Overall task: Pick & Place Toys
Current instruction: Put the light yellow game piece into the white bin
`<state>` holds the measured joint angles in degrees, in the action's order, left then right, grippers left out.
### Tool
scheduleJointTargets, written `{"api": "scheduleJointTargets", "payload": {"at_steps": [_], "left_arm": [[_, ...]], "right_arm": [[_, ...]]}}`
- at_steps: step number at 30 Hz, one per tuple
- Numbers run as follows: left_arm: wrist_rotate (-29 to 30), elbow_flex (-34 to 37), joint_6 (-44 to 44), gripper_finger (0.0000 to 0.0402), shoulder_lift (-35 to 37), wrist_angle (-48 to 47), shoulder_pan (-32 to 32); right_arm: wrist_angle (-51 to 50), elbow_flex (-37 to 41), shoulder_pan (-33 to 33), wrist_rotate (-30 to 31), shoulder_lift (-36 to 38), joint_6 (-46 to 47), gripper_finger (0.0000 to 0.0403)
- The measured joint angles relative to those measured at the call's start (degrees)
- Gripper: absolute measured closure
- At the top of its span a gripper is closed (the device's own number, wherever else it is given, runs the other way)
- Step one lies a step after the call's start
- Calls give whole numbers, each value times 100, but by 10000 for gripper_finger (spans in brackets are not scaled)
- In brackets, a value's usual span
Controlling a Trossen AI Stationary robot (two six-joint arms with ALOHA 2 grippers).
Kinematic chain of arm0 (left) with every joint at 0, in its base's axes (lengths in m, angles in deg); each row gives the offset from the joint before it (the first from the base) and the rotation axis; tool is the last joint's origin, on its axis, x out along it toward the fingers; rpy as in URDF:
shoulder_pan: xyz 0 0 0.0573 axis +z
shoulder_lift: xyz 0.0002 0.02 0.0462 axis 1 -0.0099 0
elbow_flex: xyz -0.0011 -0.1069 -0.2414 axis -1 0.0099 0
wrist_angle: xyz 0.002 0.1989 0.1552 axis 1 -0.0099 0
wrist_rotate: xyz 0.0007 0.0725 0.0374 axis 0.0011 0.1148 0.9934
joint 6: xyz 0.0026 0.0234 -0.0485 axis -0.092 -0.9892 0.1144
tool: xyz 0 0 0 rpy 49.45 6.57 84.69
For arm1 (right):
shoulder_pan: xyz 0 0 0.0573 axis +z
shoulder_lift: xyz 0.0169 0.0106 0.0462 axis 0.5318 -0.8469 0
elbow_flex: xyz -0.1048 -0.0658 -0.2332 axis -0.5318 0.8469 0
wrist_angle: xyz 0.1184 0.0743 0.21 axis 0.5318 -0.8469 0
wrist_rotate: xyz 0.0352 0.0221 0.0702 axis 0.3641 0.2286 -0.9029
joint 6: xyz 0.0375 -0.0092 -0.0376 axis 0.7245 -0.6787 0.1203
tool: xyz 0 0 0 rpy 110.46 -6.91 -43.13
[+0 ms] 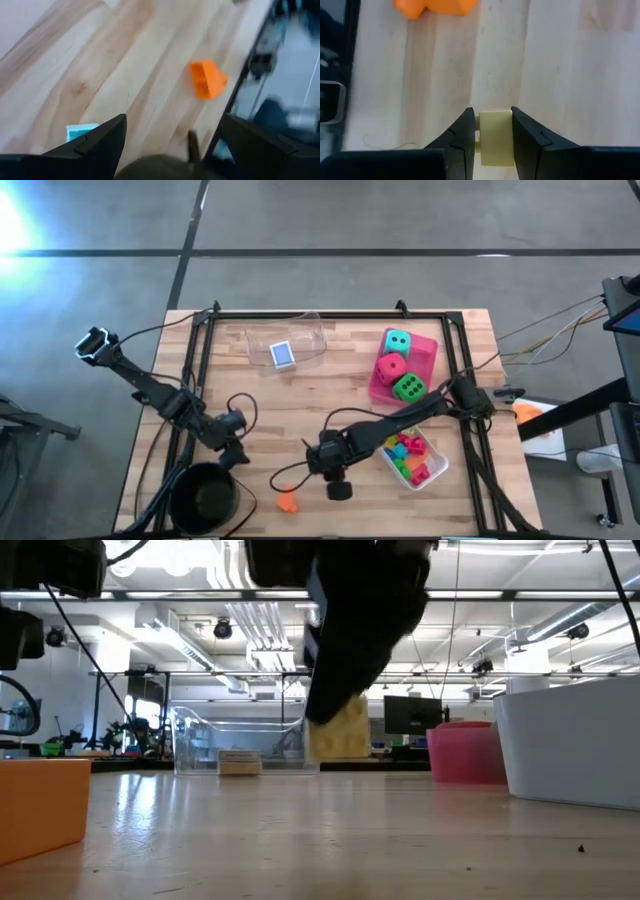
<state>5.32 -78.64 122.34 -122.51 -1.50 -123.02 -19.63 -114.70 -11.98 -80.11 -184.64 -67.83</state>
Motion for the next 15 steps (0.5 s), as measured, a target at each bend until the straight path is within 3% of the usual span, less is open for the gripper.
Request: {"api": "scheduleJointTargets", "payload": {"at_steps": [4,10,15], "left_arm": [[208,2,547,74,-38,376,2],[215,2,54,74,-242,1072,2],[147,-337,-483,74,-593,1047,14]], "right_arm": [[-68,2,66,71,375,707,320],[-81,375,236,522,1129,1461,320],[-89,1012,314,1041,1998,2307,320]]}}
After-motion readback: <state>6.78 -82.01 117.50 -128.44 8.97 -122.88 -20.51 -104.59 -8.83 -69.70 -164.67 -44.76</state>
